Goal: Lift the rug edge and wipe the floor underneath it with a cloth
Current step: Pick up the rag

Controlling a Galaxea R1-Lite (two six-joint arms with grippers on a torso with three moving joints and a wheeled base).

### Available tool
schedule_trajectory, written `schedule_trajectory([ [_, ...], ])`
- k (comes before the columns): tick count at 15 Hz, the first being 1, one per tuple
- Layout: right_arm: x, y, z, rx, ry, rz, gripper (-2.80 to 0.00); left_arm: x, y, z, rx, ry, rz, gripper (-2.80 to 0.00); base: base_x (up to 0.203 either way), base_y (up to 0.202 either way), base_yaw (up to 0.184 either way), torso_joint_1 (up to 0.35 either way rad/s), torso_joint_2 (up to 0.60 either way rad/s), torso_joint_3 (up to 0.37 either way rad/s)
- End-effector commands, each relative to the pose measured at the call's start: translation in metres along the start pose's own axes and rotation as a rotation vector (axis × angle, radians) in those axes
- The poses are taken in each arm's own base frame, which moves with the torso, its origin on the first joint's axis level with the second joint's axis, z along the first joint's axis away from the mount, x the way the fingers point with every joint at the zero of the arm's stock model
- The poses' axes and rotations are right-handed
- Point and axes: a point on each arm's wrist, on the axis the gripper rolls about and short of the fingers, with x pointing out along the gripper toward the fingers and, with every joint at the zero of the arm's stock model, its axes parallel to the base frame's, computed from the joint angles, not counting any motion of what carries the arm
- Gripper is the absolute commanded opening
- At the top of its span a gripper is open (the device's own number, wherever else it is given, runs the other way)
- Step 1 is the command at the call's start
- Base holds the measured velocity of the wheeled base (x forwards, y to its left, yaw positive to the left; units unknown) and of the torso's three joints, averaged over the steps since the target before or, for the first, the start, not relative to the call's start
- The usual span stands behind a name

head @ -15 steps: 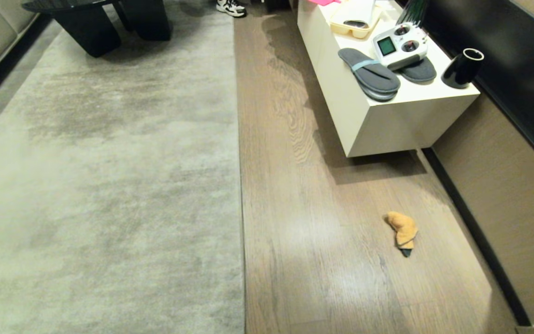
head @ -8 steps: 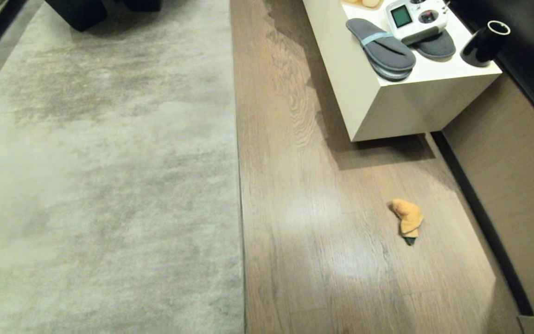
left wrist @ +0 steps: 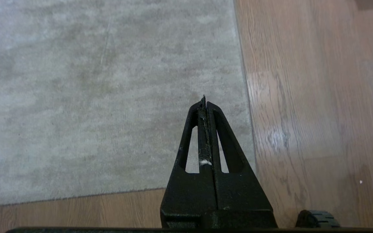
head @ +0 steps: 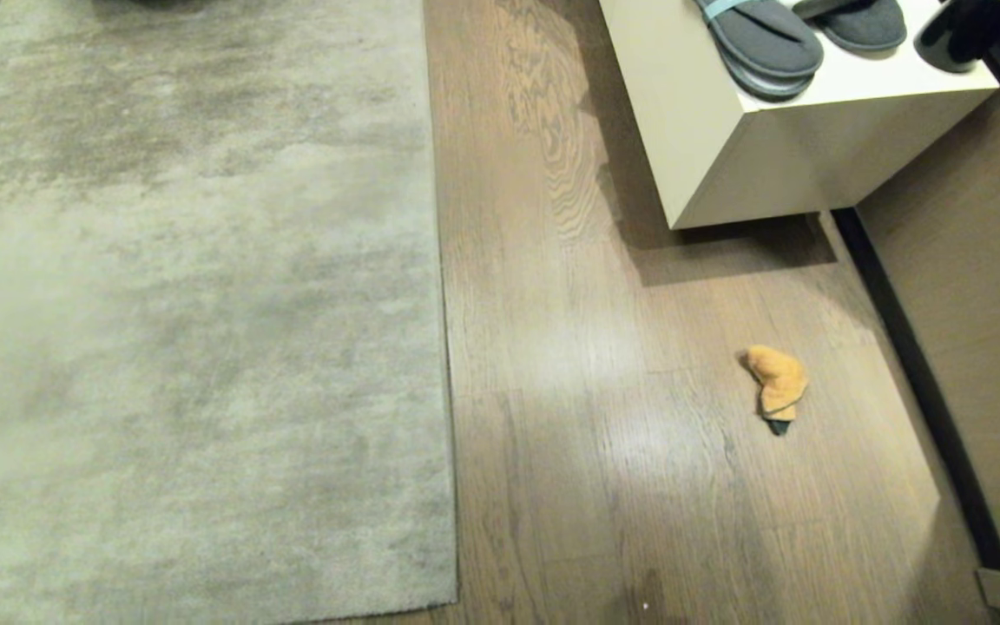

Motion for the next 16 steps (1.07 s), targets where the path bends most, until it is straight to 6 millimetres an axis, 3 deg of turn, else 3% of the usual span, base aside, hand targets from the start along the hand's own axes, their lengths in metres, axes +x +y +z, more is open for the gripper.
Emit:
schedule_trajectory([
  [1,0.0,0.0,0.0,0.0,0.0,0.0,-2.8,0.0001,0.0,0.0,-0.001,0.002,0.001,-2.8,0.0,0.0,0.0,-0.002,0.0,-0.188],
  [16,0.0,0.0,0.0,0.001,0.0,0.0,-2.8,0.0001,0.0,0.0,-0.001,0.002,-0.001,-2.8,0.0,0.0,0.0,0.002,0.0,-0.197],
])
